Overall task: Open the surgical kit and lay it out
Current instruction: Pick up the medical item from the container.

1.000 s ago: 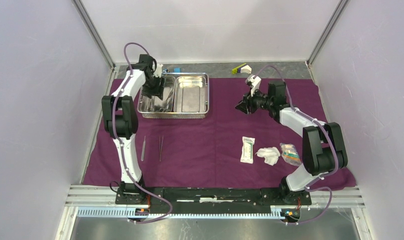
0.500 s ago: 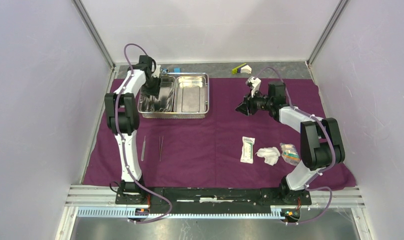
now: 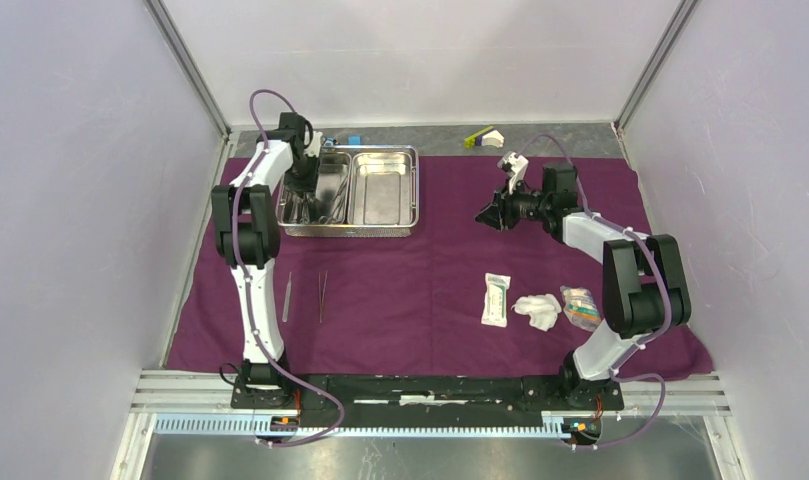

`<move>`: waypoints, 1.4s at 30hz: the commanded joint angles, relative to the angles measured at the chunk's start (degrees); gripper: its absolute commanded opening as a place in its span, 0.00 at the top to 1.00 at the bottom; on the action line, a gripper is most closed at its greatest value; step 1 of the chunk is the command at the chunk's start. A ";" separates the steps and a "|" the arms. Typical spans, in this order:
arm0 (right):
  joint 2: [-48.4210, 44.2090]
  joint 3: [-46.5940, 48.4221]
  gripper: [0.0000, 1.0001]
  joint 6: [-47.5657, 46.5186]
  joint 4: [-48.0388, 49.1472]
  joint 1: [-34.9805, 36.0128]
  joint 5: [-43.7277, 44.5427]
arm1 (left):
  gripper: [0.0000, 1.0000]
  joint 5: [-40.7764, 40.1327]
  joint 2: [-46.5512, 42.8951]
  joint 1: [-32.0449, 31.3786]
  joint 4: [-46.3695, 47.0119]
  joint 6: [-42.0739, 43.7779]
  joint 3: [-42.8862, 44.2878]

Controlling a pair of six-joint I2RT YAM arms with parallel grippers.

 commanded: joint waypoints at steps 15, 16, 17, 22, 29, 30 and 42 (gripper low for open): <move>1.73 1.95 0.60 -1.68 0.21 -1.14 -1.50 | 0.39 6.72 -9.16 -0.78 7.54 4.09 -1.84; 1.82 2.04 0.60 -1.98 0.07 -1.15 -1.55 | 0.38 8.07 -9.20 -0.99 7.31 5.23 -2.04; 2.02 2.19 0.60 -2.09 -0.10 -1.19 -1.37 | 0.38 9.02 -8.95 -1.24 6.89 6.87 -1.98; 3.65 3.44 0.60 -2.36 -1.00 -1.14 -0.80 | 0.37 11.68 -5.94 -2.54 3.71 11.68 -0.68; 6.04 4.29 0.61 -2.44 -1.54 -1.15 -0.97 | 0.37 14.18 -3.78 -3.50 2.84 13.42 0.22; 6.25 4.33 0.60 -2.53 -1.55 -1.14 -0.97 | 0.37 14.43 -3.55 -3.60 2.79 13.49 0.14; 7.70 4.94 0.61 -2.98 -2.22 -1.28 -2.37 | 0.45 11.30 0.88 -5.42 1.42 14.36 2.77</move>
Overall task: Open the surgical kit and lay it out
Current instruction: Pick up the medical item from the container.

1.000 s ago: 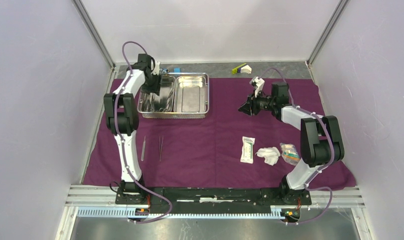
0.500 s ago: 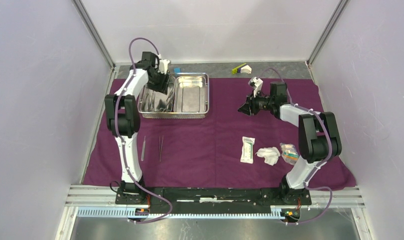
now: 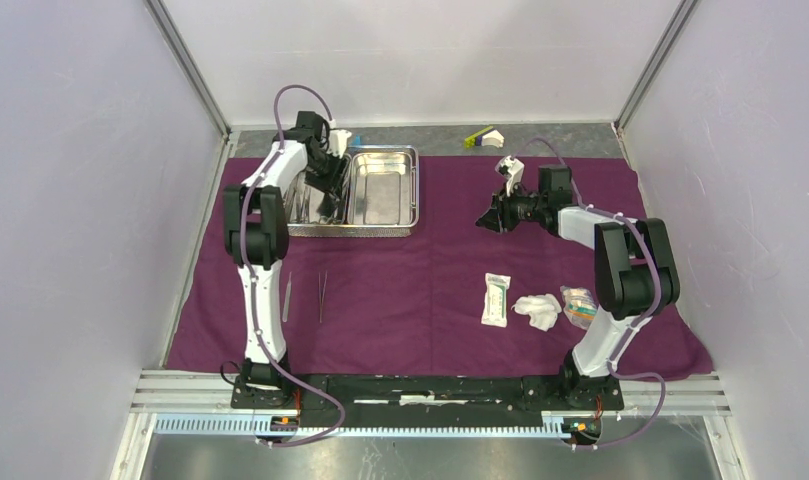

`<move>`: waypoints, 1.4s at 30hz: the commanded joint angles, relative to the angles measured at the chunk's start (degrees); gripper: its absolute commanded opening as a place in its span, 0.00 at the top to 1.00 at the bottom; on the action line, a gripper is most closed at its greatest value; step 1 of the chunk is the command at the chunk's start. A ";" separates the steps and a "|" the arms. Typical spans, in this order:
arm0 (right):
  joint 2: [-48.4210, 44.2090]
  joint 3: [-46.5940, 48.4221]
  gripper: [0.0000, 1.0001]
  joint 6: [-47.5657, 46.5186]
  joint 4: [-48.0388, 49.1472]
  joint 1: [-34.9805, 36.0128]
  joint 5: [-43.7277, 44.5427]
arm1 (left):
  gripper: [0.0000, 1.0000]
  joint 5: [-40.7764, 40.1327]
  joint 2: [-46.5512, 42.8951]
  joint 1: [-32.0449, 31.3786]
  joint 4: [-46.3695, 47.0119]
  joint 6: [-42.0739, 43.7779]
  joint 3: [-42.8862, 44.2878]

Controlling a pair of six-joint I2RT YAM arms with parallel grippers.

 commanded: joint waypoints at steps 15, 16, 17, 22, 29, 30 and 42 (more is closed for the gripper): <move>1.66 2.04 0.62 -0.42 0.26 -1.08 -3.38 | 0.73 -6.13 1.63 -2.35 -0.65 2.07 0.94; 1.56 2.01 0.62 -0.28 0.26 -1.20 -3.54 | 0.76 -6.34 1.62 -2.35 -0.65 1.84 0.65; 1.44 1.85 0.62 -0.24 0.29 -1.25 -3.64 | 0.78 -6.38 1.52 -2.35 -0.65 1.83 0.51; 0.24 1.21 0.63 0.41 0.96 -1.43 -3.21 | 0.87 -6.76 0.00 -2.32 0.69 1.45 -1.93; -2.51 -0.28 0.64 2.27 3.36 -1.38 -2.16 | 0.97 -7.28 -2.31 -2.22 1.21 1.74 -3.16; -2.81 -0.39 0.65 2.54 3.63 -1.36 -2.25 | 0.98 -7.32 -2.73 -2.13 1.20 1.76 -3.20; -7.84 -1.28 0.66 4.07 5.00 -0.50 -1.20 | 0.98 -6.43 -11.55 0.73 3.04 1.43 -7.79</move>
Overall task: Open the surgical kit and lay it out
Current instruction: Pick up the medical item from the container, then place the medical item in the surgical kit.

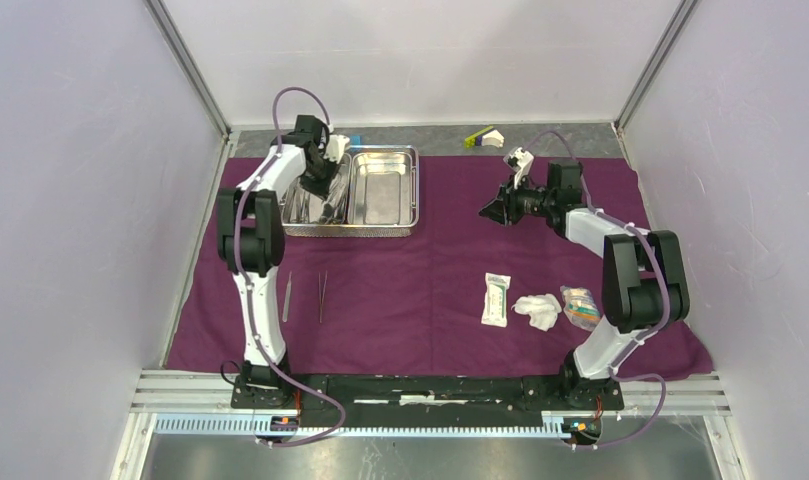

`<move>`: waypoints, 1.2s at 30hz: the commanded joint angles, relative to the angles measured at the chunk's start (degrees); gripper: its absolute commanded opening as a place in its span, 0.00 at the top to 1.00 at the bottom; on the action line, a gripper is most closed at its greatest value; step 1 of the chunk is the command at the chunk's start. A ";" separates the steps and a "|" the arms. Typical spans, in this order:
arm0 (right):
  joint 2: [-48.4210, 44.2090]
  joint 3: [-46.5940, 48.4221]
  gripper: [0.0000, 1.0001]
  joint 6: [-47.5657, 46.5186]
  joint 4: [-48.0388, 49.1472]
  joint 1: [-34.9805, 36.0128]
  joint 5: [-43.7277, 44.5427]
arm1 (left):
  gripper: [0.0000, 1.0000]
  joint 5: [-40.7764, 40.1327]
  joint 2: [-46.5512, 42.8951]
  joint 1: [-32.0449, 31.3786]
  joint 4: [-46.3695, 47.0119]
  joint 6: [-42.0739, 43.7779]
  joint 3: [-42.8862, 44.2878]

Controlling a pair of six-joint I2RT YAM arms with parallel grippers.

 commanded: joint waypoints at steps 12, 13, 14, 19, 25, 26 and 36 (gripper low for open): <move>-7.36 0.80 0.65 1.27 2.54 5.95 -0.78 | 0.98 13.38 -20.61 1.99 3.90 0.85 -9.23; -7.87 0.91 0.64 1.44 2.72 6.96 -0.78 | 0.98 15.36 -22.21 1.83 4.57 0.49 -10.56; -8.21 1.14 0.64 1.70 2.94 7.94 -0.75 | 0.98 16.90 -24.13 1.39 5.29 0.43 -12.00; -9.10 0.23 0.62 9.32 9.07 11.84 -2.36 | 0.98 18.75 -34.82 -3.61 9.49 1.48 -23.18; -8.89 -1.31 0.59 24.22 22.20 15.55 -5.97 | 0.98 13.32 -45.34 -14.70 13.20 4.71 -34.60; -8.85 -1.34 0.58 25.73 23.57 16.20 -6.14 | 0.98 12.94 -45.72 -15.85 13.20 4.49 -35.01; -5.32 -6.69 0.50 42.68 41.73 17.88 -7.30 | 0.98 5.75 -49.55 -26.61 15.70 5.33 -39.35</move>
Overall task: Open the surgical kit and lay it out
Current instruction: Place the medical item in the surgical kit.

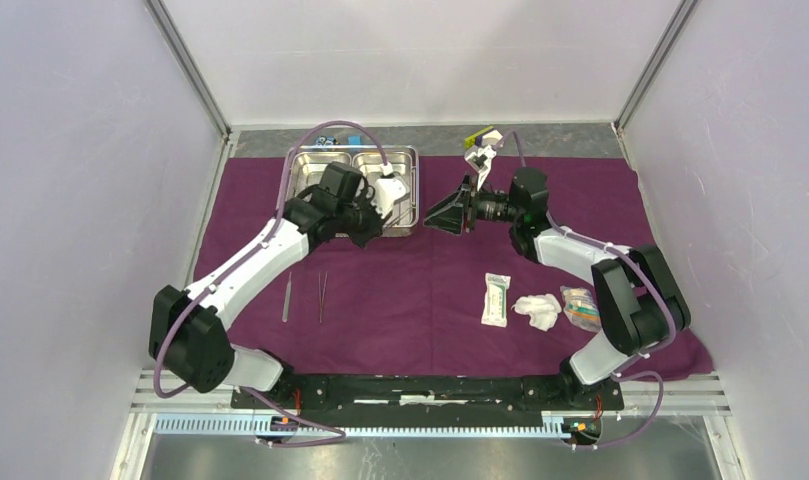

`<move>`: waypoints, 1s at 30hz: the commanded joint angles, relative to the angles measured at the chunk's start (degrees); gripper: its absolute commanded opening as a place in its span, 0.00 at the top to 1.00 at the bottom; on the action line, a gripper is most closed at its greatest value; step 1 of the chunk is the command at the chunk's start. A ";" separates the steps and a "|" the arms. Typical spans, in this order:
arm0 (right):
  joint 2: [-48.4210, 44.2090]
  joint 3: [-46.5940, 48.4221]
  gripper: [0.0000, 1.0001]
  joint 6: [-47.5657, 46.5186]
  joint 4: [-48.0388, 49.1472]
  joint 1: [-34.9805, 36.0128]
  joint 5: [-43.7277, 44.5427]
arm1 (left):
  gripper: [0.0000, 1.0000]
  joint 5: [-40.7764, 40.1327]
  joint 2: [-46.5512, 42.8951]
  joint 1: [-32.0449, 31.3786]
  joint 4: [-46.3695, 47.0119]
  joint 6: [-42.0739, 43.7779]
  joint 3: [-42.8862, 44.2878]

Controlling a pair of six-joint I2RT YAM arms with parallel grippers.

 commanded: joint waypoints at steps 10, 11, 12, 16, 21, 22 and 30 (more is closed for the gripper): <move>1.99 -1.96 0.48 7.22 8.01 0.32 0.57 | 0.98 -9.13 -5.29 -8.89 5.35 3.93 -2.98; 1.85 -1.87 0.47 6.80 7.47 0.33 0.65 | 0.98 -9.26 -5.41 -9.17 5.36 4.08 -2.98; 1.85 -1.78 0.48 6.76 7.39 0.32 0.63 | 0.98 -9.53 -5.48 -9.40 5.36 4.25 -2.98; 2.04 -1.69 0.48 6.75 7.39 0.41 0.55 | 0.98 -10.71 -5.18 -10.52 5.36 4.94 -3.15; 2.41 -1.60 0.51 6.86 7.55 0.81 0.46 | 0.98 -11.61 -5.14 -11.67 6.56 5.33 -4.01; 2.51 -1.56 0.52 6.85 7.63 0.83 0.46 | 0.98 -11.75 -5.05 -11.89 6.67 5.33 -4.12; 3.55 -1.65 0.57 7.60 8.42 1.08 0.19 | 0.98 -12.32 -5.02 -12.91 6.67 5.66 -4.03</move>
